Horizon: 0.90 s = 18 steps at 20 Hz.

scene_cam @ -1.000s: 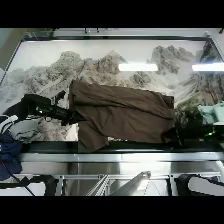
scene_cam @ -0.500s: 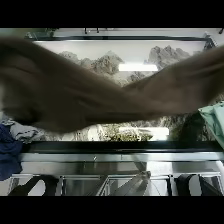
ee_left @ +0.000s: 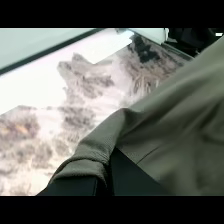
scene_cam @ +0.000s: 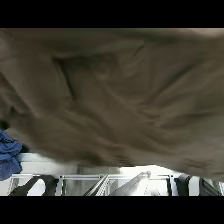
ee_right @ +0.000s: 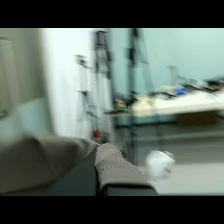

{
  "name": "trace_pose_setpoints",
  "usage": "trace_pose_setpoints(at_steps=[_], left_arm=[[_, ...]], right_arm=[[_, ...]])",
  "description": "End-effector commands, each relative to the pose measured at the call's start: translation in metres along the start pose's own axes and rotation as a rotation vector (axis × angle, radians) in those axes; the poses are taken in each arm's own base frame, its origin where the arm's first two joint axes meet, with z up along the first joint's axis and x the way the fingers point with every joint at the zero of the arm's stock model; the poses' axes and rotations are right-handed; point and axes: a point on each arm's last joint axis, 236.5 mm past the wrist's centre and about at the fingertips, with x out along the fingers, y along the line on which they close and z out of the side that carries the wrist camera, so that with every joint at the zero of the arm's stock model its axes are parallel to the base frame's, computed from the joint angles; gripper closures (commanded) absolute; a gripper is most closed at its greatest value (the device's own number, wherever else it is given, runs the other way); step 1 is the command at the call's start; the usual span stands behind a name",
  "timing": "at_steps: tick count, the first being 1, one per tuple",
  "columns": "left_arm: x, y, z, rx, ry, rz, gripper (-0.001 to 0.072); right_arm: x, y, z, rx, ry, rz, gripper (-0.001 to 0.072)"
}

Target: Fold the shirts.

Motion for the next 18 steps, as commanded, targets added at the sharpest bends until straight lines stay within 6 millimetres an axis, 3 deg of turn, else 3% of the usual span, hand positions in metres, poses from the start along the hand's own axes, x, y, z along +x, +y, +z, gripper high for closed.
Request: trace_pose_setpoints(at_steps=[1,4,7,9,13,15,16,18], left_arm=[[0.015,0.045,-0.025,-0.147,0.061,0.016,0.0683],[0.019,0.058,-0.047,-0.215,0.105,-0.027,0.0683],[0.013,0.06,-0.06,-0.252,0.118,-0.013,0.0683],[0.003,0.043,-0.051,-0.213,0.097,-0.016,0.0683],[-0.019,-0.036,-0.03,0.009,0.103,-0.066,0.0683],[-0.025,-0.058,-0.019,0.116,0.094,-0.062,0.0683],[-0.024,-0.061,-0.014,0.148,0.09,-0.077,0.0683],[-0.011,-0.043,-0.011,0.114,0.111,-0.123,0.0683]], right_arm=[[-0.007,-0.078,-0.028,-0.002,0.124,-0.302,0.069],[0.0,-0.074,-0.071,0.076,0.278,-0.22,0.069],[-0.002,-0.073,-0.079,0.077,0.307,-0.214,0.0689],[-0.005,-0.064,-0.071,0.055,0.279,-0.211,0.0689],[-0.019,-0.036,-0.033,-0.034,0.128,-0.221,0.0689],[-0.026,-0.027,-0.013,-0.068,0.043,-0.233,0.069],[-0.024,-0.029,-0.016,-0.056,0.057,-0.231,0.069],[-0.008,-0.045,-0.051,0.1,0.192,-0.188,0.069]])
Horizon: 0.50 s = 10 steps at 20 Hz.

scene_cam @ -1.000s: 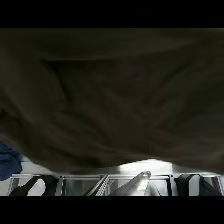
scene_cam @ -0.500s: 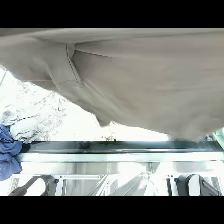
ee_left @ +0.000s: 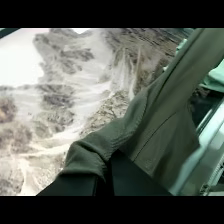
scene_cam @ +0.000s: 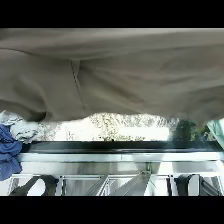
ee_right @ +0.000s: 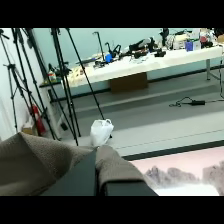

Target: Fold the shirts.

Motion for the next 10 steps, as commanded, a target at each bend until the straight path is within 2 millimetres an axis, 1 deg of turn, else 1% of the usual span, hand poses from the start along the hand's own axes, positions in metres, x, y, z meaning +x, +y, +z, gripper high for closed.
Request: trace_pose_setpoints(at_steps=[1,2,4,5,6,7,8,9,10], left_arm=[[0.018,0.019,-0.001,-0.036,0.039,-0.079,0.0683],[0.033,0.041,-0.012,-0.119,0.067,-0.122,0.0683],[0.07,0.094,-0.045,-0.338,0.137,-0.2,0.0683],[0.088,0.121,-0.065,-0.441,0.165,-0.233,0.0683],[0.107,0.144,-0.086,-0.54,0.195,-0.267,0.0684],[0.124,0.161,-0.105,-0.612,0.223,-0.301,0.0684],[0.141,0.179,-0.124,-0.679,0.25,-0.331,0.0685],[0.158,0.193,-0.141,-0.727,0.275,-0.357,0.0688],[0.175,0.211,-0.16,-0.774,0.304,-0.352,0.0691]], right_arm=[[0.027,-0.007,-0.034,0.17,0.157,0.086,0.0689],[0.044,-0.02,-0.05,0.242,0.228,0.111,0.0689],[0.078,-0.049,-0.084,0.346,0.342,0.118,0.069],[0.097,-0.058,-0.11,0.403,0.416,0.134,0.069],[0.113,-0.061,-0.141,0.452,0.495,0.154,0.069],[0.13,-0.06,-0.179,0.488,0.574,0.171,0.069],[0.149,-0.059,-0.222,0.517,0.643,0.164,0.0691],[0.165,-0.065,-0.263,0.523,0.689,0.12,0.0691],[0.179,-0.073,-0.296,0.522,0.726,0.077,0.0691]])
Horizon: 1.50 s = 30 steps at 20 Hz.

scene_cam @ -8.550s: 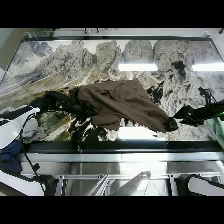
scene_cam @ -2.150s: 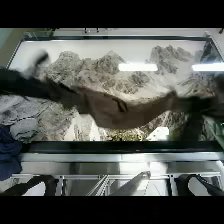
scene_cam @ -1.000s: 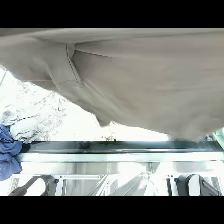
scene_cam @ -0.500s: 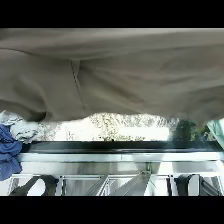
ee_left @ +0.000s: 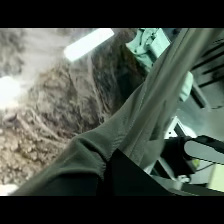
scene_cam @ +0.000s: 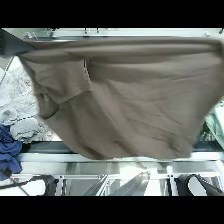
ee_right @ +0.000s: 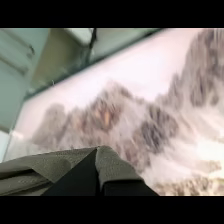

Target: Fold the shirts.

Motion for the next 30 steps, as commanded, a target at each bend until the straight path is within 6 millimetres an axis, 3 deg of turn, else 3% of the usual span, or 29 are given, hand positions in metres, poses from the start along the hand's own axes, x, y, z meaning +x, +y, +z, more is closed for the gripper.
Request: trace_pose_setpoints(at_steps=[1,3,6,8,12,15,19,21,26,30], left_arm=[[0.047,0.103,-0.007,-0.216,0.071,-0.026,0.0691],[0.071,0.152,-0.009,-0.27,0.092,0.011,0.069],[0.111,0.199,-0.016,-0.333,0.113,-0.004,0.0691],[0.133,0.23,-0.023,-0.389,0.1,0.003,0.0692],[0.151,0.268,-0.029,-0.475,0.059,0.033,0.0693],[0.156,0.272,-0.035,-0.499,0.076,0.039,0.0693],[0.152,0.25,-0.058,-0.514,0.196,-0.031,0.0694],[0.152,0.248,-0.075,-0.574,0.257,-0.024,0.0696],[0.177,0.253,-0.136,-0.729,0.398,-0.017,0.07],[0.179,0.253,-0.145,-0.79,0.412,-0.017,0.0701]], right_arm=[[0.101,-0.076,-0.06,0.092,0.15,-0.111,0.0691],[0.135,-0.113,-0.088,0.162,0.209,-0.151,0.0691],[0.167,-0.156,-0.122,0.169,0.269,-0.192,0.069],[0.179,-0.168,-0.123,0.172,0.241,-0.184,0.0691],[0.188,-0.163,-0.094,0.132,0.12,-0.135,0.0691],[0.189,-0.16,-0.095,0.096,0.122,-0.119,0.069],[0.184,-0.145,-0.127,0.016,0.265,-0.051,0.0691],[0.177,-0.15,-0.151,-0.054,0.365,-0.055,0.069],[0.172,-0.174,-0.187,-0.014,0.438,-0.1,0.069],[0.173,-0.178,-0.195,0.0,0.456,-0.102,0.0689]])
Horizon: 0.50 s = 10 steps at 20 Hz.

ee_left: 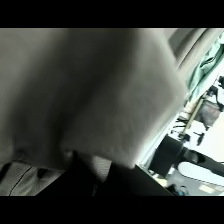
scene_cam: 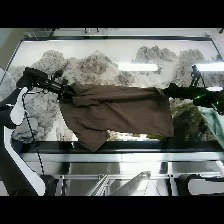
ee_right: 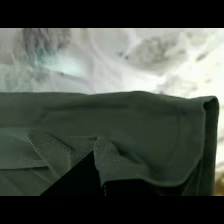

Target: Fold the shirts.

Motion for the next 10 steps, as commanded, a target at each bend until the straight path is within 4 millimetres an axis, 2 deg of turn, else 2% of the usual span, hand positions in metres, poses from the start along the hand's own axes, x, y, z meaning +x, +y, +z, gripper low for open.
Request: trace_pose_setpoints(at_steps=[1,4,5,6,7,8,9,10], left_arm=[[0.006,0.005,-0.014,-0.08,0.053,-0.001,0.07],[0.004,0.0,-0.031,-0.161,0.126,-0.013,0.0701],[0.003,-0.002,-0.037,-0.173,0.153,-0.019,0.0698],[0.002,-0.004,-0.042,-0.18,0.175,-0.026,0.0631],[0.001,-0.006,-0.042,-0.188,0.172,-0.025,0.0361],[-0.001,-0.009,-0.042,-0.191,0.167,-0.022,0.006],[-0.004,-0.014,-0.042,-0.199,0.158,-0.017,-0.0008],[-0.009,-0.02,-0.043,-0.19,0.144,-0.011,-0.0007]], right_arm=[[0.003,-0.001,-0.011,0.003,0.036,0.009,0.0688],[0.001,0.006,-0.019,0.006,0.068,0.045,0.0675],[0.0,0.008,-0.021,0.01,0.08,0.058,0.0521],[-0.003,0.008,-0.022,0.014,0.089,0.07,0.0335],[-0.009,0.009,-0.025,0.025,0.104,0.092,0.032],[-0.015,0.011,-0.027,0.044,0.118,0.116,0.032],[-0.024,0.011,-0.027,0.067,0.128,0.139,0.032],[-0.037,0.012,-0.026,0.088,0.134,0.168,0.032]])
